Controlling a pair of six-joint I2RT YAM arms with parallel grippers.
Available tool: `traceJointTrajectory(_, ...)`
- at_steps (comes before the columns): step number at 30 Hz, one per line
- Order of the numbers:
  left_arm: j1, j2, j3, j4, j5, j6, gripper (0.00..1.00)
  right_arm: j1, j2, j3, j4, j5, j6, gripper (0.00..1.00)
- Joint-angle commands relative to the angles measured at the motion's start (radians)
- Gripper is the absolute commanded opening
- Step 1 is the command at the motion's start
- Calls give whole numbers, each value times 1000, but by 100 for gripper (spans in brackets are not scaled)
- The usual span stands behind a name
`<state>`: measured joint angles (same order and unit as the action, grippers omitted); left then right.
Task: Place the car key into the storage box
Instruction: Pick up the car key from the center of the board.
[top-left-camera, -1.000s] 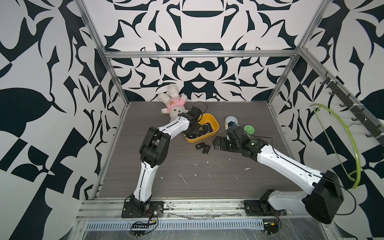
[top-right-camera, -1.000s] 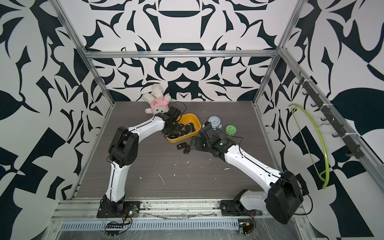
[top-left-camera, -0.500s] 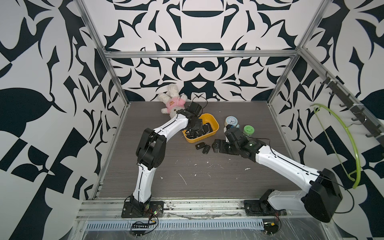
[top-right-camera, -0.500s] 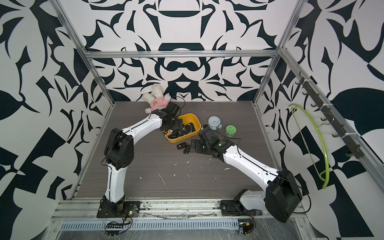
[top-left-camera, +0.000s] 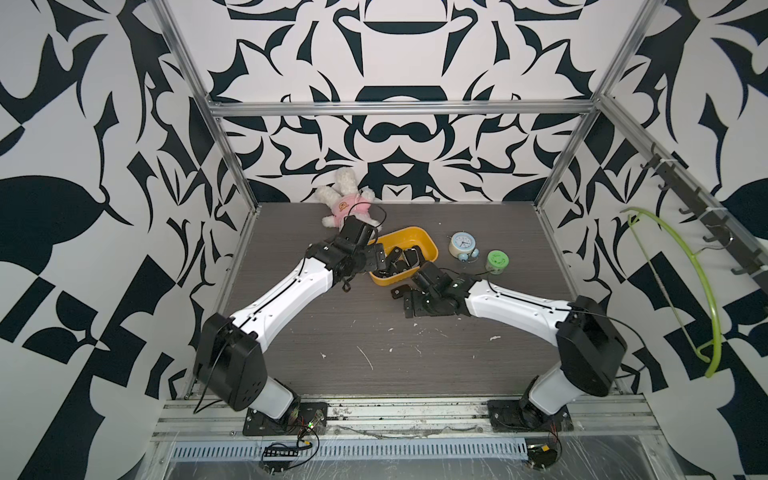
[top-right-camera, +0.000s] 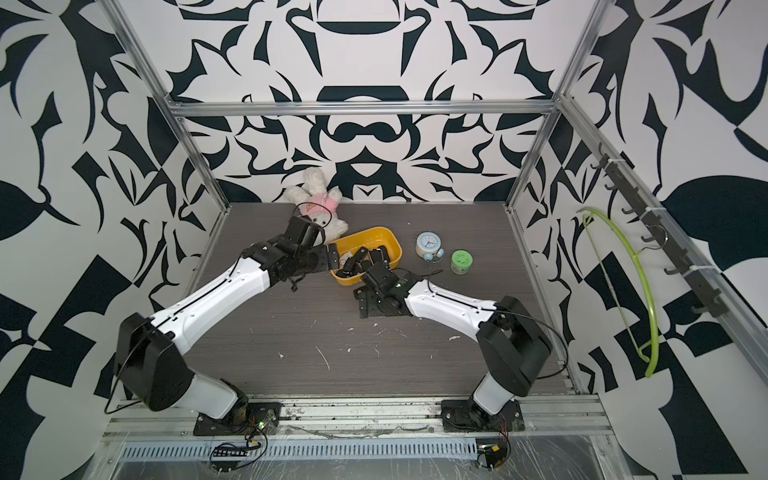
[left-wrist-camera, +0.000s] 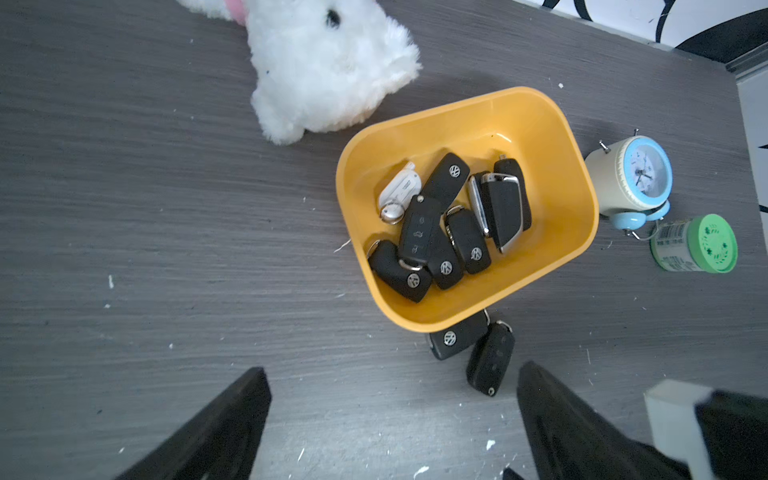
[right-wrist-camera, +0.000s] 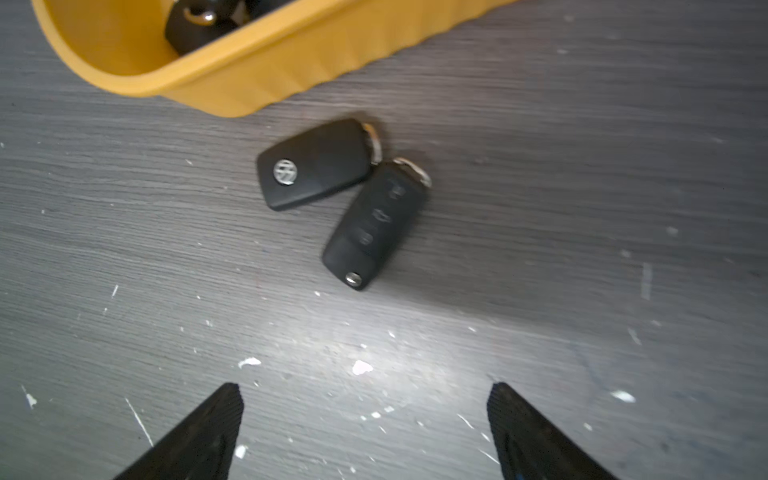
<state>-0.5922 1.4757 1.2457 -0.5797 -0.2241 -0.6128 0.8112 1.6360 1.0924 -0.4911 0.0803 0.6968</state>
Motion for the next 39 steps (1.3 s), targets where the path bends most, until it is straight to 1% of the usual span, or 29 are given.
traceJointTrajectory(1, 3, -92, -95, 15, -14, -42, 99, 16, 64, 81, -20, 46, -1, 96)
traceJointTrajectory(5, 14, -172, -193, 14, -1, -91, 99, 20, 144, 137, -42, 88, 23, 96)
traceJointTrajectory(7, 17, -193, -226, 23, 4, -113, 100, 21, 177, 168, -67, 96, 32, 96)
traceJointTrajectory(8, 18, -219, -240, 30, 3, -121, 99, 21, 193, 179, -74, 127, 33, 96)
traceJointTrajectory(10, 21, -240, -259, 42, 1, -132, 99, 22, 216, 199, -95, 146, 37, 96)
traceJointTrajectory(21, 25, -221, -261, 55, 9, -132, 99, 22, 301, 260, -145, 194, 45, 96)
traceJointTrajectory(28, 24, -244, -274, 68, -3, -140, 100, 18, 349, 309, -159, 198, 31, 95)
traceJointTrajectory(32, 24, -251, -281, 70, -6, -145, 100, 2, 361, 307, -154, 189, 32, 93)
traceJointTrajectory(39, 24, -269, -290, 76, -7, -155, 100, -23, 364, 288, -147, 176, 32, 84)
